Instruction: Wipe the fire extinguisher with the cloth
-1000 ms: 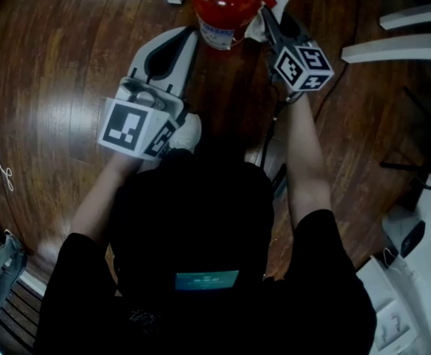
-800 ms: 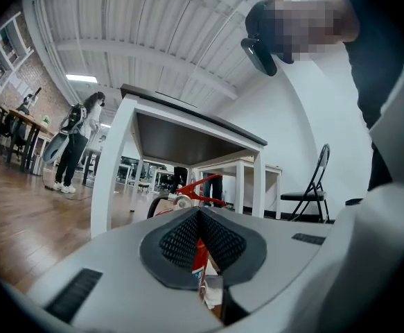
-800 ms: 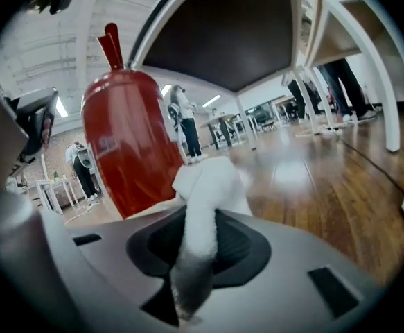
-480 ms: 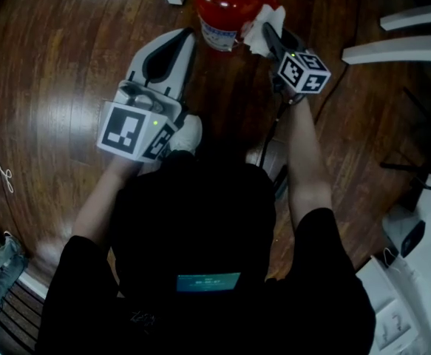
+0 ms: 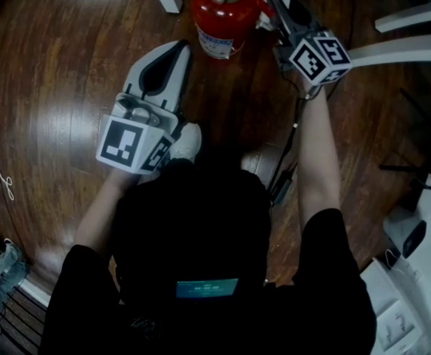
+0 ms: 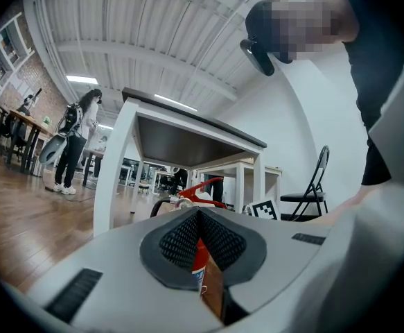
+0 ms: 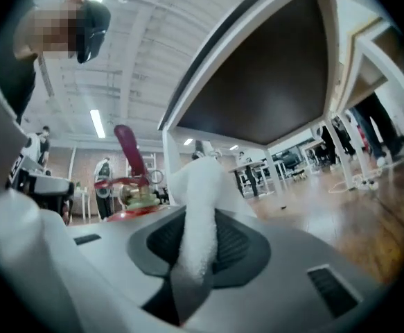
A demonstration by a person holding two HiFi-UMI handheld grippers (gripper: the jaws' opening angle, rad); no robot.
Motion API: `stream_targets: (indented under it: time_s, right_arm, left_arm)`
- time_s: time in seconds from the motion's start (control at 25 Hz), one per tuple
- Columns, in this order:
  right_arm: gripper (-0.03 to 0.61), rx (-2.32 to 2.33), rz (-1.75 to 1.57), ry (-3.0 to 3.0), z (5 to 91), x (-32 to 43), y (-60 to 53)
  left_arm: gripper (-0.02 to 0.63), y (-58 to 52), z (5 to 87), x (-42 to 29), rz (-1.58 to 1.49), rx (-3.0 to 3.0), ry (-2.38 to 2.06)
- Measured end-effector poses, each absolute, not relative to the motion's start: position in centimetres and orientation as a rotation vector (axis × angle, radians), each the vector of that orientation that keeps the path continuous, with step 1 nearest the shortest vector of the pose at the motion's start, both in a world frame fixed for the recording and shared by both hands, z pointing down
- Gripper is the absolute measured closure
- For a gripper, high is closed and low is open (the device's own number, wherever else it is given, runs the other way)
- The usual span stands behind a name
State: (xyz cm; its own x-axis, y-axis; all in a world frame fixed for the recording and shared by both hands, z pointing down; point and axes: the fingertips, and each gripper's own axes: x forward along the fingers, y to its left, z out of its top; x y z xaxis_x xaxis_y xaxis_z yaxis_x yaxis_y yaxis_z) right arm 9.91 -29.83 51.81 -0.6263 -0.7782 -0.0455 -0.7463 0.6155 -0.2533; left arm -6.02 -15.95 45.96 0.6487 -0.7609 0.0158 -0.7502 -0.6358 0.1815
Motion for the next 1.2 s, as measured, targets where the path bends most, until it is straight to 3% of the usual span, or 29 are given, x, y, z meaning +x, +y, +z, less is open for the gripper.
stream_targets:
  time_s: [0.32,0.52,0.6,0.76,0.88,1.2]
  right_arm:
    - [0.474,-1.267,-0.978,2.666,69.3,9.9,-28.8]
    - [0.474,-1.329,-1.130,2.707,74.2,9.8,-25.2]
    - [0.474,-1.386,-0.989,2.682,71.5,10.7,-24.8]
    - [0.472,-1.437,-0.473,2.502,56.5,12.9,-22.2]
    - [0.469,-1.422,-0.181,2.516,48.2,10.6,-19.5]
    - [0.471,-1.422,-0.087,2.506,46.5,7.1,-16.8]
  left_arm:
    - [0.614,-15.8,46.7,-7.0,-0.062,2.684,-1.252]
    - [0.614,-15.8,46.3,-6.6,-0.069,2.695,-1.249]
    - [0.614,-15.6,46.0,-6.4,-0.071,2.703,-1.250]
    - [0.614,-15.6,45.7,-6.6,-0.088,2.701,-1.261]
    - [0.614,-15.7,45.6,-6.9,-0.101,2.689,-1.279]
    - [0.614,-15.7,45.2,-6.7,-0.103,2.694,-1.289]
